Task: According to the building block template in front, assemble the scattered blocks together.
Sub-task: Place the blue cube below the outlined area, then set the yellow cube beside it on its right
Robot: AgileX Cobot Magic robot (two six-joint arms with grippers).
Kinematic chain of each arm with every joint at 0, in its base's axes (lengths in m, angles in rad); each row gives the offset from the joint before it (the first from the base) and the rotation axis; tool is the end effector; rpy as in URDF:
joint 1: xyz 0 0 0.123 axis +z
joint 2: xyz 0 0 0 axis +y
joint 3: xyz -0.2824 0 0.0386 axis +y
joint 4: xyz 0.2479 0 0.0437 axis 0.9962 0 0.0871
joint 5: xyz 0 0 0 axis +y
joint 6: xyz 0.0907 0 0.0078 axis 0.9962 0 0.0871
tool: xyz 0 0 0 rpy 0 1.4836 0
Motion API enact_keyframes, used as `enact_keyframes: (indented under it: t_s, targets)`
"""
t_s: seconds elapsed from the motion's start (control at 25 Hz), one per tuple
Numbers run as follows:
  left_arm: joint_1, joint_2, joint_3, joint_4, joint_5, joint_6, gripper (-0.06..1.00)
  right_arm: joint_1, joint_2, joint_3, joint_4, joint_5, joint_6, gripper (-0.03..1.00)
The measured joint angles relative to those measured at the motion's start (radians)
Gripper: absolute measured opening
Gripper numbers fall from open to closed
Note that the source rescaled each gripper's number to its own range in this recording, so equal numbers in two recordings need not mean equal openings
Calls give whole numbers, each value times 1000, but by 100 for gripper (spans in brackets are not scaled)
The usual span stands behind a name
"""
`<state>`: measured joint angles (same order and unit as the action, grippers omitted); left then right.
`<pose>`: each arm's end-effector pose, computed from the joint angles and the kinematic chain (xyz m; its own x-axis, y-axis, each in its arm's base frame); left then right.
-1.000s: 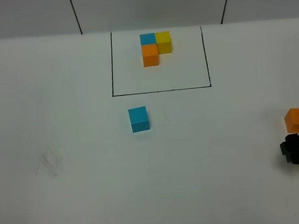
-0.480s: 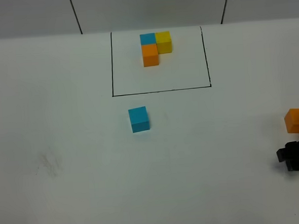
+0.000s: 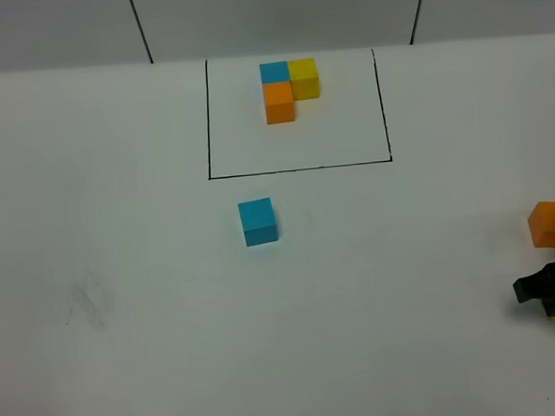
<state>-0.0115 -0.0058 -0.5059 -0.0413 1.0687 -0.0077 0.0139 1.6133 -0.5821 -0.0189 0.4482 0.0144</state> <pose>-0.0068 -0.0032 0.2782 -0.4534 -0.0224 -0.8910 0.0313 0.9987 -0.0410 0.2315 0.0025 0.1237 -0.9840 -0.0163 -0.1777 -0.0150 0.9999 -0.0085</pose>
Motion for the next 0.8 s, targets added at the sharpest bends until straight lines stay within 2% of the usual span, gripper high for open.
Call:
enact_keyframes:
  t_s: [0.16, 0.36, 0.52, 0.64, 0.8]
  targets:
    - [0, 0, 0, 0, 0, 0, 0, 20, -66, -18, 24, 54, -25, 54]
    - [0, 0, 0, 0, 0, 0, 0, 47, -194, -98, 24, 194, -66, 54]
    - [0, 0, 0, 0, 0, 0, 0, 92, -282, -155, 24, 271, -107, 54]
    - [0, 0, 0, 0, 0, 0, 0, 120, -312, -177, 19, 301, -189, 54]
    - [0, 0, 0, 0, 0, 0, 0, 165, -318, -187, 24, 377, -374, 54]
